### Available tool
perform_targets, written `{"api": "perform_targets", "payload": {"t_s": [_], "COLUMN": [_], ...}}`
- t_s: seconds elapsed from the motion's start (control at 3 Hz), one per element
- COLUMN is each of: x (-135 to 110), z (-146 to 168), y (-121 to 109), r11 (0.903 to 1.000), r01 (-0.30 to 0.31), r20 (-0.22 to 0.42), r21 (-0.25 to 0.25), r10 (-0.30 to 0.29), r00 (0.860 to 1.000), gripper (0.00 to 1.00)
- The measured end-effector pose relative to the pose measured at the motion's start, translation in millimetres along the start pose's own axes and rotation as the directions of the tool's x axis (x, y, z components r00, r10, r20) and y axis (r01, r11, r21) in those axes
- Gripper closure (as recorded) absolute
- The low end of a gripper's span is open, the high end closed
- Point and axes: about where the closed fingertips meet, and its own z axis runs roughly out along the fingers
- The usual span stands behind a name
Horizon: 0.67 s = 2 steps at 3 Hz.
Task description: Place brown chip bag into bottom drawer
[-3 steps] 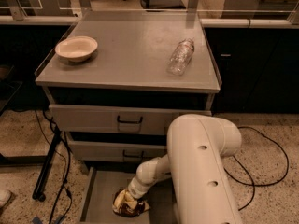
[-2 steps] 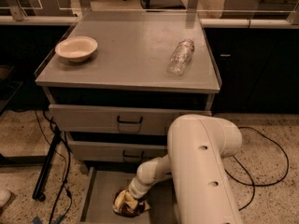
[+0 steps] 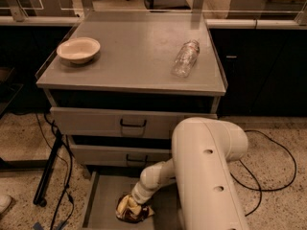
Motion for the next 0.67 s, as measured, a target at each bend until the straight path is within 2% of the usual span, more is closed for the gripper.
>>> {"api": "perform_targets", "payload": {"t_s": [0.33, 0.67], "x": [0.0, 0.1], "z": [0.0, 0.1], "y": [0.0, 0.1], "r11": [1.0, 1.0], "r01": [0.0, 0.0], "r20": [0.0, 0.0], "r21": [0.0, 0.0], "r10": [0.0, 0.0], "r00": [1.0, 1.0], "gripper": [0.1, 0.0]}}
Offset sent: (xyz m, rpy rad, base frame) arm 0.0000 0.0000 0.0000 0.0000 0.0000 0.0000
